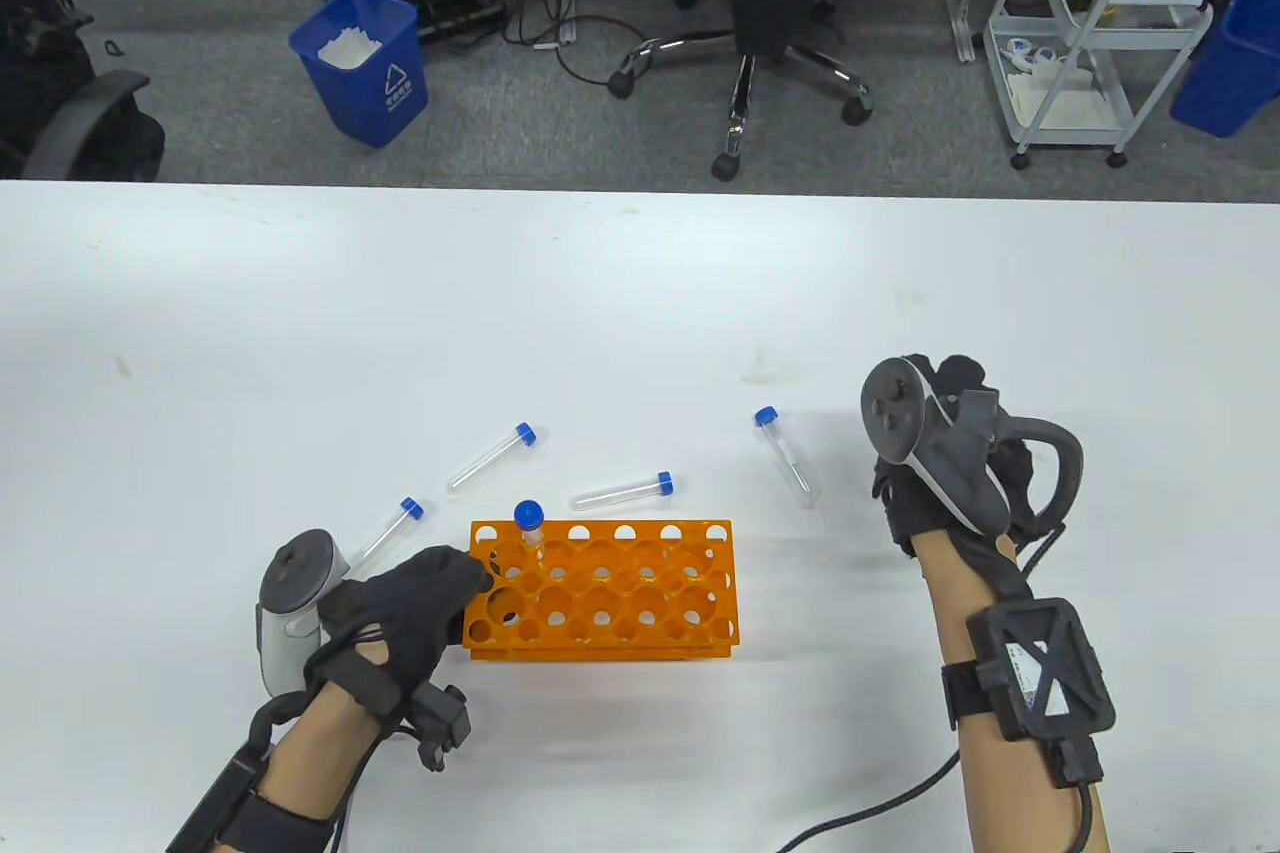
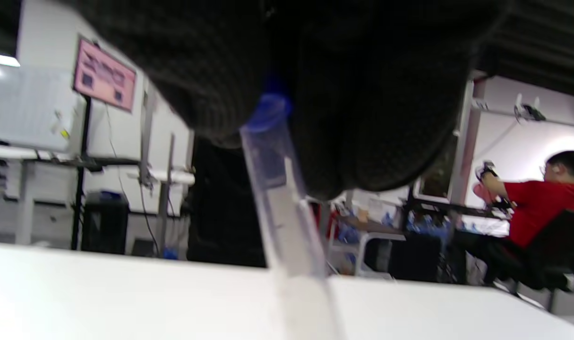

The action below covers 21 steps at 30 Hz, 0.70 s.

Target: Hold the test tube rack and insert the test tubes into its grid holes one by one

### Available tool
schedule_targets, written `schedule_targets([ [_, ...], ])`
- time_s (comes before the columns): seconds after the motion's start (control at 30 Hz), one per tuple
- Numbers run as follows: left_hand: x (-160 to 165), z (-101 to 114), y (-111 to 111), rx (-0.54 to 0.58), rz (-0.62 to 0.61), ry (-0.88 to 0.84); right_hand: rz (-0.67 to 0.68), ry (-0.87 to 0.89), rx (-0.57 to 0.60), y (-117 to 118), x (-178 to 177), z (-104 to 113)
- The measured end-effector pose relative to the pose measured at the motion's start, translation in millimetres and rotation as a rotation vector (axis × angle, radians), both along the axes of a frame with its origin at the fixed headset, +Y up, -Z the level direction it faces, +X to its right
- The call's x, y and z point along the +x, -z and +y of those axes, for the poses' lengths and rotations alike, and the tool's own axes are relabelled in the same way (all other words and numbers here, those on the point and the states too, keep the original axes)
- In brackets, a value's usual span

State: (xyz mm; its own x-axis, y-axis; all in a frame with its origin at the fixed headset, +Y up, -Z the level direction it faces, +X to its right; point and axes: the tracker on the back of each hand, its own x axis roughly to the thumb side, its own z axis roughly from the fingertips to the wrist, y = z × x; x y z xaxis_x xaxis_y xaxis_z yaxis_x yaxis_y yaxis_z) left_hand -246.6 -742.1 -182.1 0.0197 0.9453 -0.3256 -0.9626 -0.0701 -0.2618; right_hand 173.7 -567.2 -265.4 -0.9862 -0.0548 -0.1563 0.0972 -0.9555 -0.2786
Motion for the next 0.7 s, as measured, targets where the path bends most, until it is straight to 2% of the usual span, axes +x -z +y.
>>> schedule_targets([
  [0.1, 1, 0, 0, 0.002, -0.008, 0.002, 0.076, -0.006, 0.100, -17, -19, 32],
  [0.2, 1, 1, 0, 0.006, -0.013, 0.000, 0.188, 0.026, 0.165, -34, -43, 54],
  [0.3, 1, 1, 0, 0.007, -0.011, -0.007, 0.294, 0.030, 0.190, -50, -69, 65],
  [0.43, 1, 1, 0, 0.009, -0.013, -0.008, 0.426, 0.050, 0.171, -65, -99, 67],
  [0.57, 1, 1, 0, 0.012, -0.013, -0.012, 0.539, 0.070, 0.112, -76, -127, 56],
  [0.7, 1, 1, 0, 0.011, -0.013, -0.012, 0.596, 0.058, 0.053, -80, -143, 43],
])
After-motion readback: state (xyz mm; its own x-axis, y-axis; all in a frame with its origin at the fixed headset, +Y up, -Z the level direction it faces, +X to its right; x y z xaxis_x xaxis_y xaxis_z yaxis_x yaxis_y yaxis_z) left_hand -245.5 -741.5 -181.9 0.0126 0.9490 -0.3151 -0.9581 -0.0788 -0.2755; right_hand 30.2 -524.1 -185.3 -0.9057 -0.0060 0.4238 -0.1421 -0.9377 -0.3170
